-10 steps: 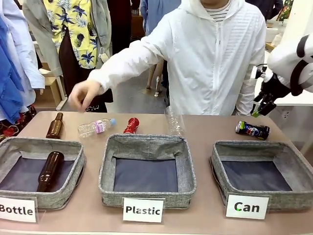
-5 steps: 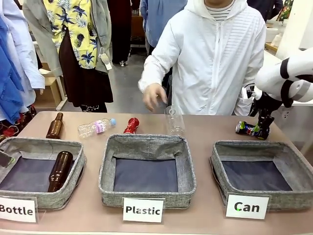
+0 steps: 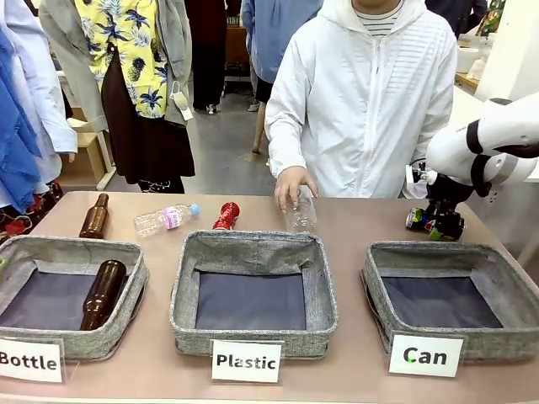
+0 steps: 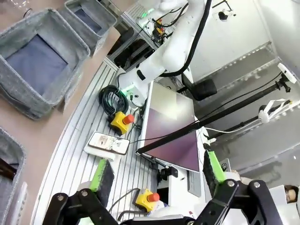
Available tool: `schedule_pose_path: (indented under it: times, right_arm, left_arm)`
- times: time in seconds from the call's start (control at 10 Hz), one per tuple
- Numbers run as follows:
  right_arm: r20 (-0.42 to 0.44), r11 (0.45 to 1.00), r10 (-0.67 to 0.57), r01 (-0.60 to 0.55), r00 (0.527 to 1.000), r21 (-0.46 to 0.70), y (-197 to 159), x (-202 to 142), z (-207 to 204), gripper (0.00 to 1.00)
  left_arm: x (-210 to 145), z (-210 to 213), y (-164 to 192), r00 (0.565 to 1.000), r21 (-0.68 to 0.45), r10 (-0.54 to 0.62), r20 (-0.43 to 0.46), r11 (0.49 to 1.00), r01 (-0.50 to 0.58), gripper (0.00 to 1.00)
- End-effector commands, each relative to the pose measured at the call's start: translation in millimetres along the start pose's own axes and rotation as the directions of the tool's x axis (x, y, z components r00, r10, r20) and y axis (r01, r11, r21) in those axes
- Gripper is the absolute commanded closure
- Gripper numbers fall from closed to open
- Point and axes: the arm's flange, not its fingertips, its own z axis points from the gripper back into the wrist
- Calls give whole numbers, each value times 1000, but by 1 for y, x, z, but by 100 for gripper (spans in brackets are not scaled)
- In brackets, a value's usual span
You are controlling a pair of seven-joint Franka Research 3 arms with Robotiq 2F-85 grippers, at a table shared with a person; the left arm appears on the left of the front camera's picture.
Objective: Sort the can waste into the basket.
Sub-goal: Pick up the can waste from the table and place it in the right Fabric basket.
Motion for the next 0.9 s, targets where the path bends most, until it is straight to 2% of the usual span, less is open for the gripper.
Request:
schedule_pose_path:
  times: [0.0, 0.1, 0.2, 0.3, 0.4, 0.5, 0.6, 0.7, 0.8]
  right_arm:
    - [-5, 998, -60, 60, 998, 9, -12, 0, 1, 0]
    - [-10, 998, -65, 66, 998, 15, -11, -1, 2, 0]
    - [-11, 996, -81, 81, 997, 32, -10, -2, 1, 8]
    - [-26, 995, -92, 93, 995, 40, -10, -3, 0, 60]
    - [-20, 994, -98, 98, 995, 43, -10, -4, 0, 68]
    - [-13, 994, -99, 100, 995, 44, -9, -4, 0, 100]
    - [-11, 994, -97, 98, 995, 50, -9, -4, -1, 67]
    - [-20, 993, -105, 106, 994, 43, -9, -5, 0, 100]
    - [-25, 993, -107, 108, 994, 50, -9, -5, -1, 100]
  left_arm:
    - [-2, -1, -3, 1000, -6, 13, -9, 1000, -13, 0]
    - [-2, -1, -3, 1000, -6, 13, -9, 1000, -13, 0]
    - [-2, -1, -3, 1000, -6, 13, -9, 1000, -13, 0]
    - [-2, -1, -3, 1000, -6, 13, -9, 1000, -13, 0]
    - [-2, -1, -3, 1000, -6, 13, -9, 1000, -13, 0]
    - [-2, -1, -3, 1000, -6, 13, -9, 1000, -13, 0]
    - [-2, -1, -3, 1000, -6, 13, -9, 1000, -13, 0]
    - [-2, -1, -3, 1000, -6, 13, -9, 1000, -13, 0]
    - [-2, -1, -3, 1000, -6, 13, -9, 1000, -13, 0]
